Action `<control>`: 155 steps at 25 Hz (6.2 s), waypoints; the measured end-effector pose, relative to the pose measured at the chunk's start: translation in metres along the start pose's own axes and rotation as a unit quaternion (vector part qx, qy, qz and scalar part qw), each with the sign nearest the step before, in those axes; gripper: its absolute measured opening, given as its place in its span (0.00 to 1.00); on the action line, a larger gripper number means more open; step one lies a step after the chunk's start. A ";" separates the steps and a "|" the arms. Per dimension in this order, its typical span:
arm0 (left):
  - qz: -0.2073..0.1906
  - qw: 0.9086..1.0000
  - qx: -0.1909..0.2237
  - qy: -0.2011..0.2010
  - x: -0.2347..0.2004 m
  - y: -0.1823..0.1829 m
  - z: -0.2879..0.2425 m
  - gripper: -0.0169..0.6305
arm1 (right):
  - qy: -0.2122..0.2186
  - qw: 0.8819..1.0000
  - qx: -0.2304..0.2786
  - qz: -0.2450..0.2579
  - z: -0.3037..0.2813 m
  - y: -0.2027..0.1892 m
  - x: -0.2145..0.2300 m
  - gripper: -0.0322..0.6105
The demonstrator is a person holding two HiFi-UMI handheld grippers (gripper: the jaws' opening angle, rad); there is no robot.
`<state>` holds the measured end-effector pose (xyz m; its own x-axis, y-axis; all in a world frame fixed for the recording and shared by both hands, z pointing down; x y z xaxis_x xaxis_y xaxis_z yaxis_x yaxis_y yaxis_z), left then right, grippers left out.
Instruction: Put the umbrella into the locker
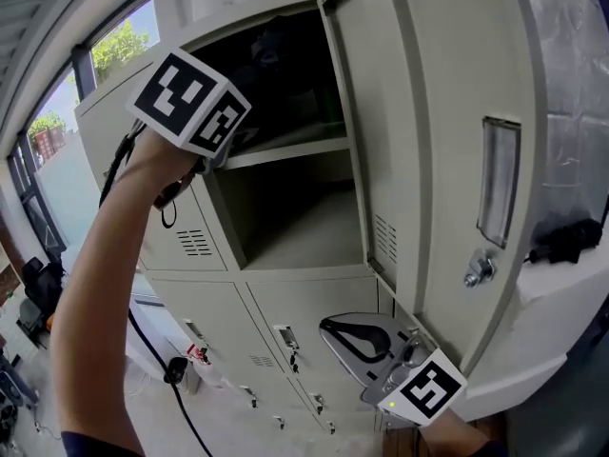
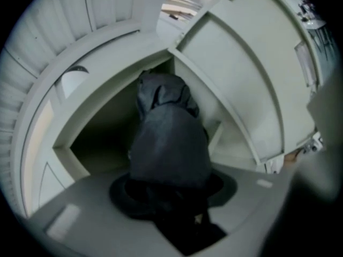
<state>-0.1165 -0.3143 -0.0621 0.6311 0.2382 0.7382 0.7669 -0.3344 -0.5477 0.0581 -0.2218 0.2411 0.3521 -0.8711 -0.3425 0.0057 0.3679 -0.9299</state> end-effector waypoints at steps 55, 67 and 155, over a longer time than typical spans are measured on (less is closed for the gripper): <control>-0.161 0.980 -0.108 0.034 -0.015 0.043 -0.140 0.62 | -0.088 0.994 0.016 0.065 -0.120 0.071 0.059 0.06; -0.150 0.988 -0.022 0.007 -0.001 0.046 -0.092 0.69 | -0.091 0.994 0.018 0.061 -0.112 0.074 0.046 0.06; 0.262 0.883 0.348 -0.178 0.256 -0.307 0.000 0.03 | -0.097 0.991 -0.086 -0.013 -0.036 -0.022 -0.054 0.06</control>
<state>-0.1908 -0.1508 0.2953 0.8216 0.5301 0.2099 0.1675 0.1275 -0.9776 0.0049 -0.1942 0.2750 0.5267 -0.7951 -0.3008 -0.1369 0.2699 -0.9531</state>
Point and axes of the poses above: the fingertips, and each gripper's own axes: z backward along the fingers, x to its right, y out of its top, the point moved 9 cm from there along z, backward along the fingers, and after that the axes turned 13 degrees about -x, right-handed, at the moved point
